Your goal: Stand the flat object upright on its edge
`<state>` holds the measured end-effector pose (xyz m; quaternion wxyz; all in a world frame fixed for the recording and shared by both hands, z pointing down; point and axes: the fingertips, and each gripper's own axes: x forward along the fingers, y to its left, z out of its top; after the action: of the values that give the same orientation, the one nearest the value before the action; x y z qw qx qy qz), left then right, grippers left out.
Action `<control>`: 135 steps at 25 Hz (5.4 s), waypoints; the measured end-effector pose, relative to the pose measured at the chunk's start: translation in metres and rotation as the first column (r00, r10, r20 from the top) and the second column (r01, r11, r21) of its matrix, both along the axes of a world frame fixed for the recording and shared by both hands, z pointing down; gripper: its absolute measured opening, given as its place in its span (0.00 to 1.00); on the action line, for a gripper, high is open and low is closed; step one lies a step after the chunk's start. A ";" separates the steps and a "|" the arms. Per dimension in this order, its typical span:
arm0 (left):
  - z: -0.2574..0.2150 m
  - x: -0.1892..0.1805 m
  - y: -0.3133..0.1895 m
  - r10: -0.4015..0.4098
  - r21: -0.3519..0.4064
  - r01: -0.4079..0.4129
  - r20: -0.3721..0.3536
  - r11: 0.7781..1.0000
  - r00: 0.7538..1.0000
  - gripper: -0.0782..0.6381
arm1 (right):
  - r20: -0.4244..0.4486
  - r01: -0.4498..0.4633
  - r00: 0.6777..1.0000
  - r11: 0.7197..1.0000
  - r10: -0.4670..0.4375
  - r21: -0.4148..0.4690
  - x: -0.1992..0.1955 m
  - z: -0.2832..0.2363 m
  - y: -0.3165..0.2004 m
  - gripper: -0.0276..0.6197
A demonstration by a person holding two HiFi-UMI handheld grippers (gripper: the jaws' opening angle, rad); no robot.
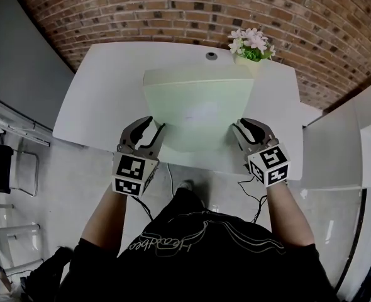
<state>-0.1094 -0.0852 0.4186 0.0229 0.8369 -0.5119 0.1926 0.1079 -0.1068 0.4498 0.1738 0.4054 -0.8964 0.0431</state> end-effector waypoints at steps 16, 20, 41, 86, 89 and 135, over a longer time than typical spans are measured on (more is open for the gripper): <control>0.017 0.010 0.035 0.045 0.042 -0.044 -0.015 0.998 0.999 0.29 | -0.009 -0.012 1.000 0.999 0.012 0.033 0.012 0.022 0.026 0.20; 0.020 0.011 0.046 0.093 0.027 -0.091 -0.068 0.995 0.993 0.29 | 0.003 -0.004 1.000 0.999 0.003 0.031 0.013 0.026 0.033 0.20; 0.038 0.031 0.025 0.408 -0.103 -0.436 -0.213 0.894 0.888 0.63 | 0.025 -0.005 1.000 1.000 0.004 0.029 0.013 0.031 0.040 0.19; 0.035 -0.067 0.050 -0.310 -0.169 0.288 -0.120 0.943 0.943 0.53 | 0.332 0.184 0.932 0.978 -0.142 -0.098 -0.050 -0.039 0.086 0.05; 0.034 -0.069 0.048 -0.346 -0.168 0.325 -0.116 0.931 0.931 0.53 | 0.339 0.180 0.931 0.978 -0.136 -0.104 -0.048 -0.038 0.089 0.05; 0.034 -0.073 -0.162 -0.661 -0.200 0.638 -0.074 0.744 0.747 0.53 | 0.365 0.070 0.931 0.967 0.025 -0.245 -0.020 -0.004 -0.082 0.05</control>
<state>-0.1822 -0.2475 0.4522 0.1921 0.6124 -0.7512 0.1543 0.0879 -0.1885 0.4458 0.0551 0.3544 -0.9047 0.2301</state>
